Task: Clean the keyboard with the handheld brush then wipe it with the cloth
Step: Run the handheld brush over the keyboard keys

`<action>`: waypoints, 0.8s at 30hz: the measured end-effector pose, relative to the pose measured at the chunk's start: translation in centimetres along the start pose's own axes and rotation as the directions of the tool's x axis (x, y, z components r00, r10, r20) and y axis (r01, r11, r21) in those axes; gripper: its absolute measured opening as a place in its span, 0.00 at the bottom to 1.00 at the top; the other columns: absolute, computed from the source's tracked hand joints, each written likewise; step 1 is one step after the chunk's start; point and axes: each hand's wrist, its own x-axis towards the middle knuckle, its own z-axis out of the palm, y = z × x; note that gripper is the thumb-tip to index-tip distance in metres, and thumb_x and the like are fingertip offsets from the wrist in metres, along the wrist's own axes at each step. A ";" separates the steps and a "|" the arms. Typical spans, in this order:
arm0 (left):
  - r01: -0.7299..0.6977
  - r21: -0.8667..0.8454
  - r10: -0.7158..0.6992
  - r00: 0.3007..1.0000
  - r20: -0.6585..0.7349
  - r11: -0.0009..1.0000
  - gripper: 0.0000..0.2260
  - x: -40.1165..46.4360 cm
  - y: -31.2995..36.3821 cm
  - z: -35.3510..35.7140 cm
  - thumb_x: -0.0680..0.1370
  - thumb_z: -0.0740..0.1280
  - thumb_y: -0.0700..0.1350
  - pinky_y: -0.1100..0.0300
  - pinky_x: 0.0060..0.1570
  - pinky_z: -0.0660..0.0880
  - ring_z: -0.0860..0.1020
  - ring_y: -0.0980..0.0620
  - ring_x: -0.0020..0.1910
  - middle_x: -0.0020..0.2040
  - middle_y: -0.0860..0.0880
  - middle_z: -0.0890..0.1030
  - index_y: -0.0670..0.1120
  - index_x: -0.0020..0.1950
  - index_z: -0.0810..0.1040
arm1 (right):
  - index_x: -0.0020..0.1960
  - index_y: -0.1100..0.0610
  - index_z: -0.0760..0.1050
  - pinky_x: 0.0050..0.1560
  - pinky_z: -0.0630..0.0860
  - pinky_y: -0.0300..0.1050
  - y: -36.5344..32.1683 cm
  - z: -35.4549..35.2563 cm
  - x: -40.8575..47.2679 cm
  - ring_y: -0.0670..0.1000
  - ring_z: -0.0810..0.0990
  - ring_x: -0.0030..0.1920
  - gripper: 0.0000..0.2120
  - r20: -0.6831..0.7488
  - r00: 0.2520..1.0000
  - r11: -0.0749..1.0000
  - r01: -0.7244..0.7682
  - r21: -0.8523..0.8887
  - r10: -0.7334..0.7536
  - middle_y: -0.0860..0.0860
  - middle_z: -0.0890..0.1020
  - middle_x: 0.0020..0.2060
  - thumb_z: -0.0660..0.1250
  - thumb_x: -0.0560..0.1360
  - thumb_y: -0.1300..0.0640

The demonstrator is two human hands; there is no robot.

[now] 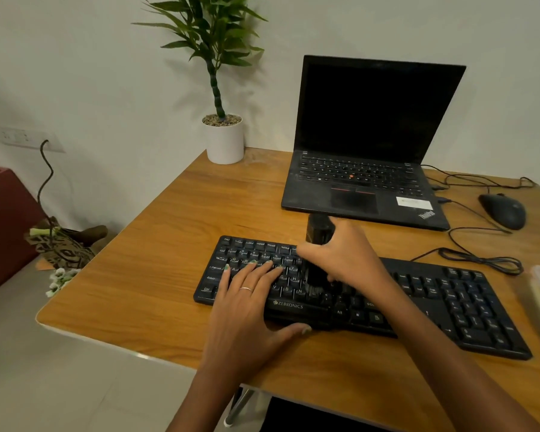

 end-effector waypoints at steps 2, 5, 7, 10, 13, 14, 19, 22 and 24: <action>-0.003 -0.003 0.003 1.000 0.009 1.000 0.42 0.0 0.0 0.0 0.69 0.53 0.78 0.44 0.72 0.56 0.68 0.51 0.70 0.69 0.53 0.73 0.49 0.70 0.71 | 0.38 0.57 0.70 0.24 0.74 0.42 0.2 -0.5 0.3 0.49 0.77 0.26 0.10 -0.041 0.999 1.000 -0.017 -0.001 0.017 0.53 0.78 0.31 0.70 0.68 0.54; 0.000 0.000 0.000 1.000 0.005 1.000 0.42 0.0 0.1 0.0 0.69 0.53 0.78 0.45 0.72 0.56 0.68 0.52 0.70 0.69 0.53 0.72 0.50 0.70 0.71 | 0.38 0.58 0.70 0.30 0.79 0.47 0.8 -1.0 0.5 0.53 0.80 0.32 0.09 -0.223 0.974 0.999 -0.037 0.013 0.039 0.51 0.77 0.31 0.69 0.67 0.55; 0.005 0.000 -0.005 1.000 -0.002 1.000 0.42 0.0 0.1 0.0 0.69 0.53 0.78 0.45 0.71 0.56 0.68 0.52 0.69 0.69 0.53 0.73 0.49 0.70 0.71 | 0.37 0.59 0.71 0.29 0.74 0.45 0.7 -0.5 -0.1 0.54 0.78 0.31 0.10 -0.153 0.988 1.000 0.009 -0.018 -0.011 0.52 0.77 0.30 0.69 0.68 0.54; -0.004 0.004 0.004 1.000 0.003 1.000 0.41 0.0 0.0 0.1 0.69 0.53 0.77 0.45 0.71 0.56 0.69 0.52 0.69 0.69 0.53 0.73 0.49 0.70 0.72 | 0.38 0.58 0.71 0.26 0.71 0.42 0.5 -0.6 -0.7 0.52 0.76 0.28 0.11 0.007 0.999 0.997 0.035 -0.068 -0.035 0.53 0.79 0.31 0.70 0.69 0.53; -0.004 0.001 0.004 1.000 -0.004 1.000 0.41 0.0 0.1 0.0 0.69 0.54 0.77 0.46 0.71 0.56 0.68 0.52 0.69 0.69 0.53 0.73 0.49 0.70 0.71 | 0.38 0.57 0.69 0.26 0.70 0.39 1.1 -1.4 0.0 0.51 0.76 0.29 0.10 -0.152 0.988 0.999 -0.026 -0.024 0.022 0.51 0.76 0.31 0.70 0.69 0.55; -0.003 -0.001 0.002 1.000 -0.009 1.000 0.41 0.0 0.1 0.1 0.69 0.54 0.77 0.45 0.71 0.56 0.68 0.52 0.69 0.69 0.52 0.73 0.49 0.70 0.71 | 0.38 0.57 0.69 0.25 0.70 0.37 1.1 -1.3 -0.2 0.50 0.76 0.29 0.10 -0.174 0.984 1.000 -0.026 -0.007 0.024 0.50 0.76 0.30 0.70 0.69 0.55; -0.006 -0.010 0.006 1.000 -0.007 1.000 0.41 0.0 0.0 0.1 0.69 0.54 0.77 0.45 0.71 0.56 0.68 0.51 0.70 0.69 0.52 0.73 0.49 0.70 0.71 | 0.37 0.57 0.71 0.26 0.71 0.40 0.7 -0.6 -1.5 0.51 0.77 0.29 0.10 -0.053 0.998 1.000 0.028 -0.001 -0.028 0.52 0.78 0.31 0.70 0.69 0.54; -0.012 0.001 0.012 1.000 -0.014 1.000 0.41 0.0 0.1 0.1 0.69 0.53 0.77 0.45 0.71 0.56 0.69 0.51 0.69 0.68 0.52 0.74 0.49 0.70 0.71 | 0.38 0.59 0.71 0.27 0.71 0.41 1.2 -1.5 -0.8 0.50 0.75 0.29 0.09 -0.209 0.978 0.999 -0.020 0.032 0.026 0.52 0.77 0.31 0.69 0.69 0.56; -0.010 -0.002 0.009 1.000 -0.025 1.000 0.41 0.0 0.1 0.1 0.69 0.54 0.77 0.45 0.71 0.56 0.69 0.51 0.69 0.68 0.51 0.74 0.49 0.70 0.71 | 0.38 0.59 0.71 0.26 0.72 0.39 0.7 -0.9 -1.4 0.50 0.76 0.29 0.09 -0.161 0.987 0.998 0.004 0.065 0.007 0.51 0.76 0.30 0.70 0.70 0.56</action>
